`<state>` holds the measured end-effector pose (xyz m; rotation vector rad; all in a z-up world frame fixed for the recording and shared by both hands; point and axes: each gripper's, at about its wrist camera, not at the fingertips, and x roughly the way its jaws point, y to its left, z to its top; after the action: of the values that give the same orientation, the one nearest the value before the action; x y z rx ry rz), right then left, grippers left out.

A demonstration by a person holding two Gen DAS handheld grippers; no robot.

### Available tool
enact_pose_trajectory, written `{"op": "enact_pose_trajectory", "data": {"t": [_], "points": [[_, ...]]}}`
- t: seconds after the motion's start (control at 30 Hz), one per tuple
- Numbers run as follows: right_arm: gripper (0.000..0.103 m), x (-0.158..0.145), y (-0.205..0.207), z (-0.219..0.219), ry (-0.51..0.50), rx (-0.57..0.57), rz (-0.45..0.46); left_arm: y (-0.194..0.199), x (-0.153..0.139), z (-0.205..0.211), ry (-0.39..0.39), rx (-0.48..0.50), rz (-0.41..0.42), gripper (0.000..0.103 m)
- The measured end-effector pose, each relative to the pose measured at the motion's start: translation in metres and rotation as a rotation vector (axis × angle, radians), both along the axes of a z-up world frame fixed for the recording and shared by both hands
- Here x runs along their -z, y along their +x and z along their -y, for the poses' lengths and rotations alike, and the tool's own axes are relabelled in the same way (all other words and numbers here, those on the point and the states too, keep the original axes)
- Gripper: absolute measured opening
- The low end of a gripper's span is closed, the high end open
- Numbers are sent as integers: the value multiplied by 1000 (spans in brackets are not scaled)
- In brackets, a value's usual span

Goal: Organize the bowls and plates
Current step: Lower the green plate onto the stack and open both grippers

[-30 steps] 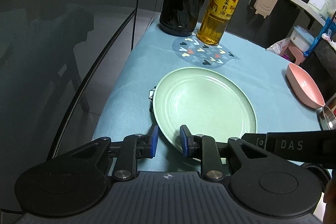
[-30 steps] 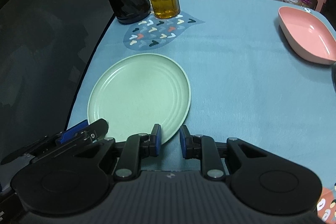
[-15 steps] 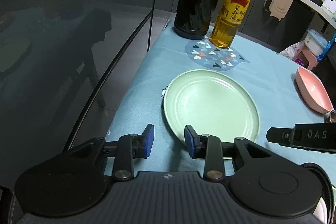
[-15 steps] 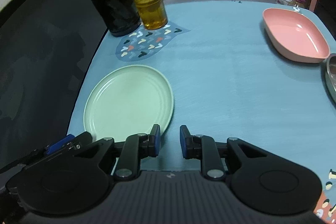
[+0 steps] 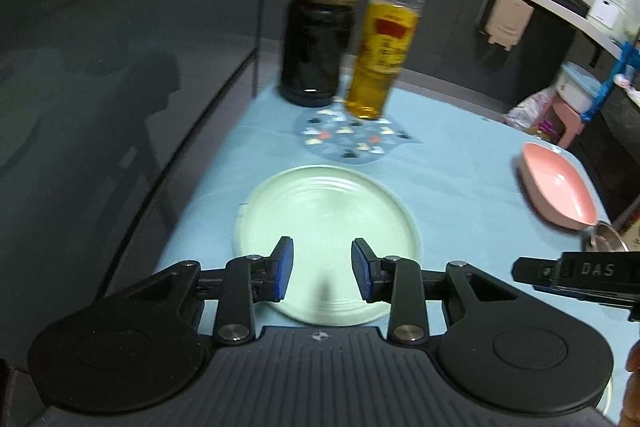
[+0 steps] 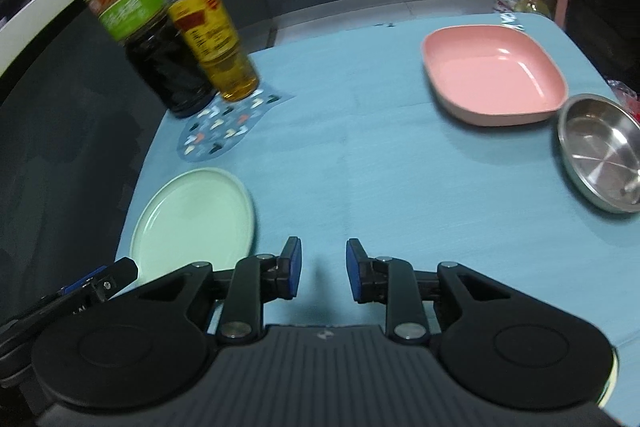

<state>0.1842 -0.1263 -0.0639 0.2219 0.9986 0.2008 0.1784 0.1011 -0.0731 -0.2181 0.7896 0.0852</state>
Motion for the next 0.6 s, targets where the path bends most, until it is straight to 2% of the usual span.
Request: {"op": "enact_pose_trajectory", "data": {"t": [0.37, 0.6], "points": [[26, -2, 9, 56, 17, 67, 31, 28, -8, 68, -12, 153, 13, 30], [26, -2, 19, 90, 29, 115, 47, 46, -10, 104, -44, 208, 13, 30]]}}
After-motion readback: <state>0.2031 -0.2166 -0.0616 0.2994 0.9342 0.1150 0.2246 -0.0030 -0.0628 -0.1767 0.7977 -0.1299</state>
